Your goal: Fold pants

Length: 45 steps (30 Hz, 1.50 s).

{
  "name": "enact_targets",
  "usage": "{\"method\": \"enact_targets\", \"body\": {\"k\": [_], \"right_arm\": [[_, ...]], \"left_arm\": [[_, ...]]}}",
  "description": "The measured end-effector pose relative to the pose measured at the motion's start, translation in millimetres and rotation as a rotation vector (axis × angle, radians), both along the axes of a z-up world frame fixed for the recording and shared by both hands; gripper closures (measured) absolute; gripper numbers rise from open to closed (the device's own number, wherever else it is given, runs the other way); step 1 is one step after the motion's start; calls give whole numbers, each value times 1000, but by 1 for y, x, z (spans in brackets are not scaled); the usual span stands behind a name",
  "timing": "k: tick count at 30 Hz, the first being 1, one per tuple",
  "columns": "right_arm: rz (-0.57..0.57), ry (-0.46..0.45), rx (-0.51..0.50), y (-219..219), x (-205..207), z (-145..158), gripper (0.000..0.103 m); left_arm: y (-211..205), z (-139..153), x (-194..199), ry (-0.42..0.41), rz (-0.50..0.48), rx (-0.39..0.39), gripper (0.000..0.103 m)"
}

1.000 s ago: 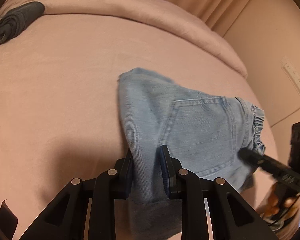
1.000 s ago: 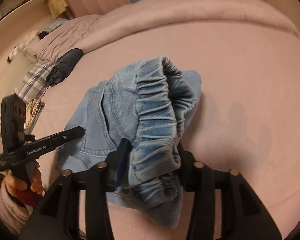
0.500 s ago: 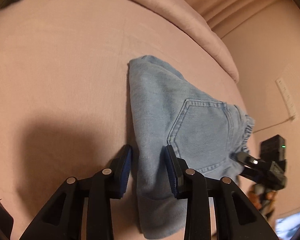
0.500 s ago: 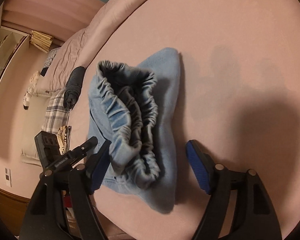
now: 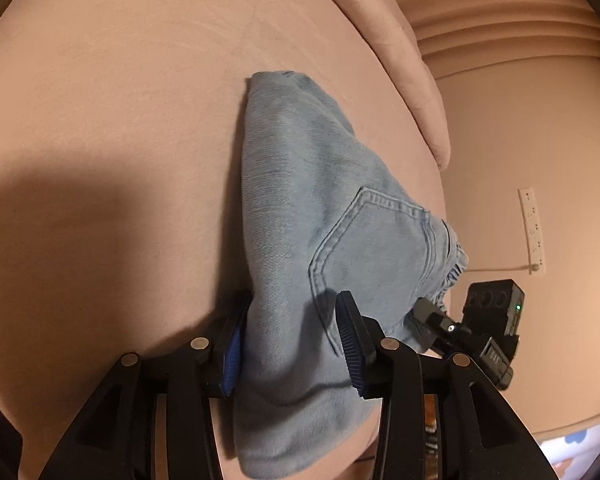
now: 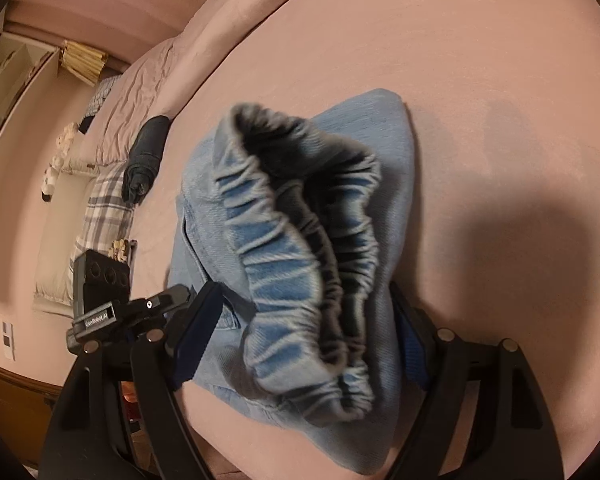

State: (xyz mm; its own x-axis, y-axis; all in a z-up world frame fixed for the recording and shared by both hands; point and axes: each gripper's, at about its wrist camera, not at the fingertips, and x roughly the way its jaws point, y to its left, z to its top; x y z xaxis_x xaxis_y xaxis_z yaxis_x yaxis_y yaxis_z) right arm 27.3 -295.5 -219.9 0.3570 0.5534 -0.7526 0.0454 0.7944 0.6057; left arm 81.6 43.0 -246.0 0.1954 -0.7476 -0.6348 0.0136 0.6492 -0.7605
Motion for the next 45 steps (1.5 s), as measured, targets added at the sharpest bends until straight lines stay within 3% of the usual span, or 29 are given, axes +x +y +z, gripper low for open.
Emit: {"method": "enact_targets", "body": {"k": [1,3,5,9,12,16,26,45], "right_arm": [[4,-7,-14,3,0,0,28],[5,-13,-29,3,0,0,47],[6,-29,-33,3,-3,2,54],[26,-110,-114,12,-11,13,63],[24,-164,-133,15,-12,23,66],[24,-224,-134,17,-16,36,67],[41,-323,-122,29,-15,68,68],[80,-440,-142,53,11,111,68]], "left_arm": [[-1,1,-1,-11,3,16,72],[6,1,-12,-28,15,17,74],[6,5,-16,-54,26,38,78],[-11,24,-25,-166,6,166,81],[-13,34,-29,-207,7,184,83],[-18,48,-37,-274,12,232,83],[-2,86,-44,-395,29,260,83],[34,125,-26,-469,57,273,83]]}}
